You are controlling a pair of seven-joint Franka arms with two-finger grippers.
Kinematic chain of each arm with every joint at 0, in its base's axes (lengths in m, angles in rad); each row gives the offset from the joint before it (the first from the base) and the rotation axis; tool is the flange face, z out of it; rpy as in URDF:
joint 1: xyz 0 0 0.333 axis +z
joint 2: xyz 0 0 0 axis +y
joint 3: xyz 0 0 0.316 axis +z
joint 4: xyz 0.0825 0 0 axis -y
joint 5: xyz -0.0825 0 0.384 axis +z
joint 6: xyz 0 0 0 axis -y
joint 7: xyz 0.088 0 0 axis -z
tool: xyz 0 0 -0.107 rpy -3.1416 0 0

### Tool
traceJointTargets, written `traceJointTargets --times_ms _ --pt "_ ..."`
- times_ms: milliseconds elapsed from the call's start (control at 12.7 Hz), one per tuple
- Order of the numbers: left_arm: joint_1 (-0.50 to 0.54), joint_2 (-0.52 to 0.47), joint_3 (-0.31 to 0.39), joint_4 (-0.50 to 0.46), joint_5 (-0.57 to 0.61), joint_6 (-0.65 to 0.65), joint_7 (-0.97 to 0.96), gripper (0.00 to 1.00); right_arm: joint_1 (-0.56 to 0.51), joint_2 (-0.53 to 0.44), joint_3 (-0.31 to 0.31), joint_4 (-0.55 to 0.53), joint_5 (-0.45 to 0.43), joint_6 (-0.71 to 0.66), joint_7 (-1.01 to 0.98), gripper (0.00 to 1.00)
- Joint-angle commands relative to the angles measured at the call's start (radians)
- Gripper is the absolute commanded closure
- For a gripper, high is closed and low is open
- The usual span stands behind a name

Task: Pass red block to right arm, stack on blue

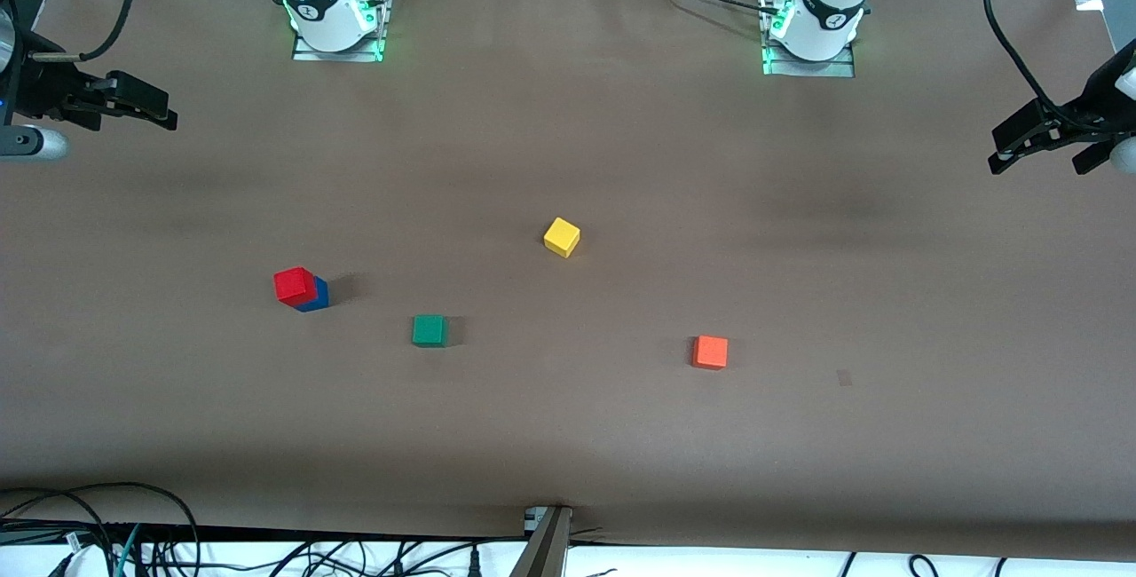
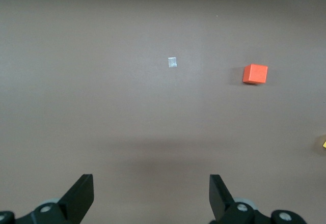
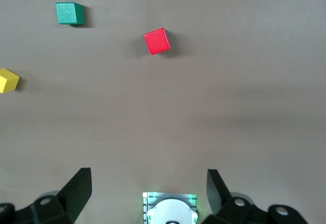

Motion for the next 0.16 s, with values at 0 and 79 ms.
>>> traceJointTargets --times_ms 0,79 --pt "0.005 0.015 -0.002 0.028 -0.008 -0.016 -0.002 0.00 -0.018 -0.004 0.012 -0.006 -0.015 0.007 -0.001 0.00" --pt "0.005 0.015 -0.002 0.026 -0.008 -0.016 -0.001 0.00 -0.020 -0.002 0.012 -0.006 -0.016 0.008 0.001 0.00"
